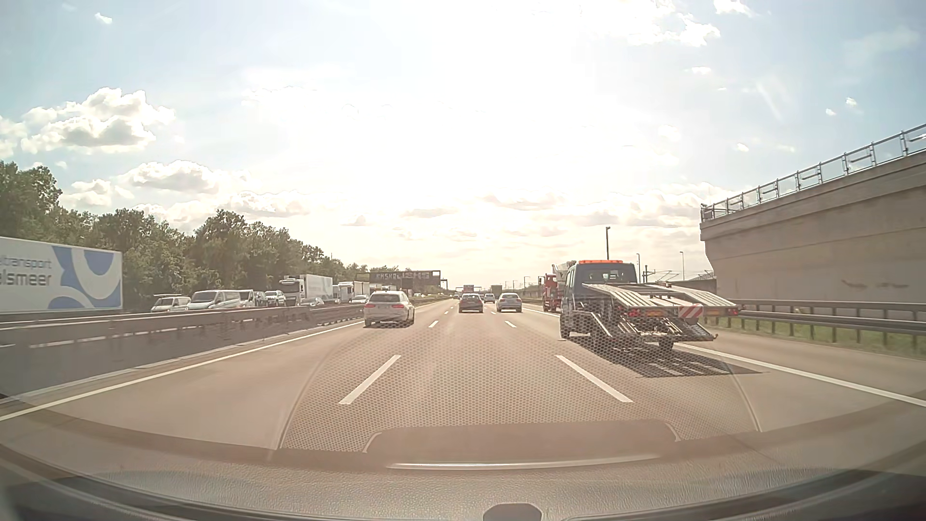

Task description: Follow the waypoints while adhering to traffic rules and regulations

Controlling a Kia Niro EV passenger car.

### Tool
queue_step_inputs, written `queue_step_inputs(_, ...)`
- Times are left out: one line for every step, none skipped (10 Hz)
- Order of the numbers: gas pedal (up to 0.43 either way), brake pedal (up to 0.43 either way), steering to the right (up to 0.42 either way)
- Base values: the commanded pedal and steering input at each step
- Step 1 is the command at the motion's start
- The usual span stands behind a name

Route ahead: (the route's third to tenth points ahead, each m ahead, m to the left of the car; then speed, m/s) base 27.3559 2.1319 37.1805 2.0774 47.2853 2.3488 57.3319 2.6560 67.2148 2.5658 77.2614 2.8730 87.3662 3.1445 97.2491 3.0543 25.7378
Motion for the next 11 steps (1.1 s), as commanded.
queue_step_inputs(0.197, 0.000, -0.003)
queue_step_inputs(0.197, 0.000, -0.004)
queue_step_inputs(0.197, 0.000, -0.005)
queue_step_inputs(0.197, 0.000, -0.005)
queue_step_inputs(0.197, 0.000, -0.005)
queue_step_inputs(0.197, 0.000, -0.003)
queue_step_inputs(0.197, 0.000, -0.003)
queue_step_inputs(0.197, 0.000, -0.002)
queue_step_inputs(0.197, 0.000, -0.002)
queue_step_inputs(0.197, 0.000, -0.002)
queue_step_inputs(0.197, 0.000, -0.002)
